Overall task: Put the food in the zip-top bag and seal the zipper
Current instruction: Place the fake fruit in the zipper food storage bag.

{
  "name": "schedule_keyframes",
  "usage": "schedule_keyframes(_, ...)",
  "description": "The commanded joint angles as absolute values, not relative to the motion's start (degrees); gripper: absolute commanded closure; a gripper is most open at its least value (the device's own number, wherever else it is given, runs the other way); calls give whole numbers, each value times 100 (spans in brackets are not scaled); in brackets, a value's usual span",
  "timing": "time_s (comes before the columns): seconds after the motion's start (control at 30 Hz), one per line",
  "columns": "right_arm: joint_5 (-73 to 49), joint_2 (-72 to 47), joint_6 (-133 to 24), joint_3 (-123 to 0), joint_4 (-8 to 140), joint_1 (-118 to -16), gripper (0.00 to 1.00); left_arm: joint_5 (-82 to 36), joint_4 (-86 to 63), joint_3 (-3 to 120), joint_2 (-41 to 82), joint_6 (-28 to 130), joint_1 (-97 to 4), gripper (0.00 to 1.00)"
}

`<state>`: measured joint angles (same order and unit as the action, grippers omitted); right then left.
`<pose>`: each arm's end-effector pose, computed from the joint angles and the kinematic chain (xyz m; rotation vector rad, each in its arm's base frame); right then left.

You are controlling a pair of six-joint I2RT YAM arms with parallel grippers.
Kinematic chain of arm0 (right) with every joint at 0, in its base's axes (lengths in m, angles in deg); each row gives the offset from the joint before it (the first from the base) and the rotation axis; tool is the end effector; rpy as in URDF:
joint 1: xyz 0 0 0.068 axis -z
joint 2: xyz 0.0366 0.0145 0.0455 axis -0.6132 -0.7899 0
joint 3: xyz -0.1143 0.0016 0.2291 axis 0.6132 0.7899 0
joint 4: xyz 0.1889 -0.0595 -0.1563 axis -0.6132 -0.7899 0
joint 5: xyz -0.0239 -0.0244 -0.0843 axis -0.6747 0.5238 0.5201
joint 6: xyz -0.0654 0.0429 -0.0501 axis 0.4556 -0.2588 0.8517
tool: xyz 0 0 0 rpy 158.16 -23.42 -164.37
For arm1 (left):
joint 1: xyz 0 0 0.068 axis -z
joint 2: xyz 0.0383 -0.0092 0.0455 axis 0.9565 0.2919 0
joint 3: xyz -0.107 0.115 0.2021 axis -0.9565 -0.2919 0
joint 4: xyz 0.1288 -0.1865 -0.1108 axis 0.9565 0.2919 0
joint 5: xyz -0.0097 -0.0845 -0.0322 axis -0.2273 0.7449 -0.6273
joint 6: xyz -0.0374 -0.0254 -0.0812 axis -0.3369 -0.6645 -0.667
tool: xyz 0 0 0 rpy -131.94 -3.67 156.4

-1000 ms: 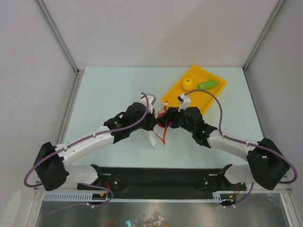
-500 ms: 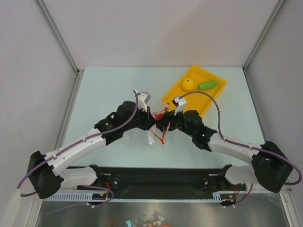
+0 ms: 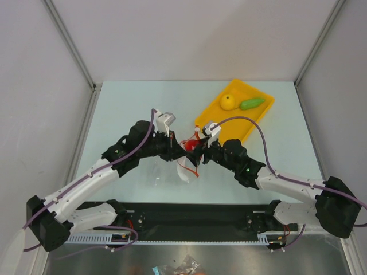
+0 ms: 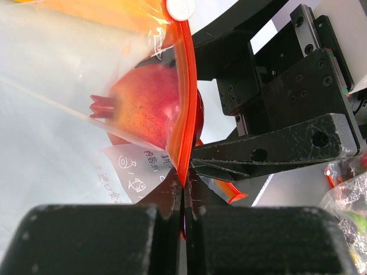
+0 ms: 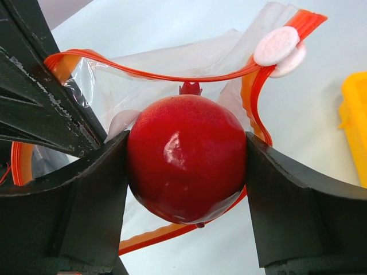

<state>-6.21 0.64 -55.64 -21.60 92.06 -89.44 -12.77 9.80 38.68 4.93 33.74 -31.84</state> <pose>0.1925 0.2476 0.2478 -0.6780 1.6235 0.7984 0.1890 -0.2004 0.2848 0.4553 2.1516 -1.0530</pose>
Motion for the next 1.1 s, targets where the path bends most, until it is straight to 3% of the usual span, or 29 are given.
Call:
schedule_keyframes(0.0,-1186,87,-5479,-2487,9340,-9284,45,-1042,183,4178,559,3247,-3260,100)
schedule_keyframes(0.17,-702,-351,-5751,-2909,8716,-9284,52,-1350,78,4152,541,3309,-3260,100)
schedule_keyframes(0.43,-860,-1082,-6146,-3340,8435,-9197,54,-1385,175,4354,682,3370,-3260,100)
schedule_keyframes(0.7,-2581,-854,-7070,-3006,9269,-8555,47,-1806,-325,3916,673,3511,-3260,100)
schedule_keyframes(0.87,-2943,-1082,-6850,-3506,8497,-8608,46,-2123,-669,3800,875,3722,-3260,100)
schedule_keyframes(0.93,-3092,-1135,-6833,-3525,8531,-8599,42,-2185,-660,3818,963,3792,-3260,100)
schedule_keyframes(1.07,-2839,-916,-6569,-3498,8347,-8660,14,-2317,-713,3722,937,3854,-3260,100)
